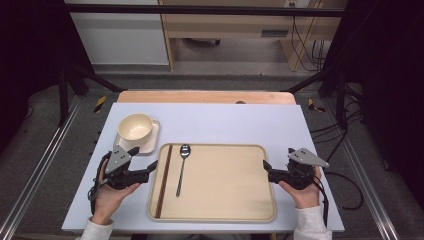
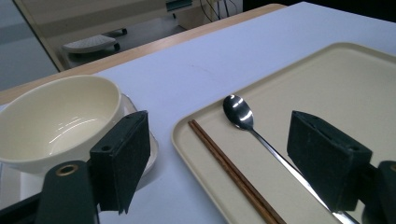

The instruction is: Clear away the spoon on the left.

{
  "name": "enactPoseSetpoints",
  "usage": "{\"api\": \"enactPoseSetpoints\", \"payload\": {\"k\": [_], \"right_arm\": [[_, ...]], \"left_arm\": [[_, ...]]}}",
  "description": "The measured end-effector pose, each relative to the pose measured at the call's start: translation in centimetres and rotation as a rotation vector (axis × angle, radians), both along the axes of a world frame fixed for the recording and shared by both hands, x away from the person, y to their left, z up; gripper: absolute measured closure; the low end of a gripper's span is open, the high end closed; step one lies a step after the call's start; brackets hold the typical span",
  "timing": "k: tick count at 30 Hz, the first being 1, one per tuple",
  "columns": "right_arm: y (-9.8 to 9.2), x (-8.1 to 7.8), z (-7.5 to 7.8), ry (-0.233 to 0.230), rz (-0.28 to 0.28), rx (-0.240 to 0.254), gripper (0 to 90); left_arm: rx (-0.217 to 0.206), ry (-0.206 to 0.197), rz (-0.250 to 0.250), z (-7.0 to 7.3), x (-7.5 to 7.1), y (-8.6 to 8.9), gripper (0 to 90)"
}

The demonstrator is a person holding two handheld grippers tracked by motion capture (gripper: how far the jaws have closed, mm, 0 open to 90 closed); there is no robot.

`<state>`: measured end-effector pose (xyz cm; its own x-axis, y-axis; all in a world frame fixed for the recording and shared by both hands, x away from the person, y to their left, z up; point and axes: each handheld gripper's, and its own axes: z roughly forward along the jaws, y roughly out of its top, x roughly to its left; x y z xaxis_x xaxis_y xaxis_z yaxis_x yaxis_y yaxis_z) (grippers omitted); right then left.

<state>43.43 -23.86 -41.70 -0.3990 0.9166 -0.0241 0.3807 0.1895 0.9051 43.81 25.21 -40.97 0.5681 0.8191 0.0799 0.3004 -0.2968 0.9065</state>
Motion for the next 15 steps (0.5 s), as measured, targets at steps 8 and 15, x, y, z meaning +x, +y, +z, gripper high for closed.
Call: {"api": "enactPoseSetpoints", "payload": {"k": [8, 15], "right_arm": [[-0.3, 0.0, 0.2, -0.009, -0.005, 0.003, 4.8], [-0.1, 0.0, 0.2, -0.003, -0.006, 0.002, 4.9]], "left_arm": [[-0.022, -0.005, 0.055, 0.5, 0.6, 1.3, 21.1], [-0.052, -0.016, 0.106, 1.1, 1.3, 2.7, 20.9]]}}
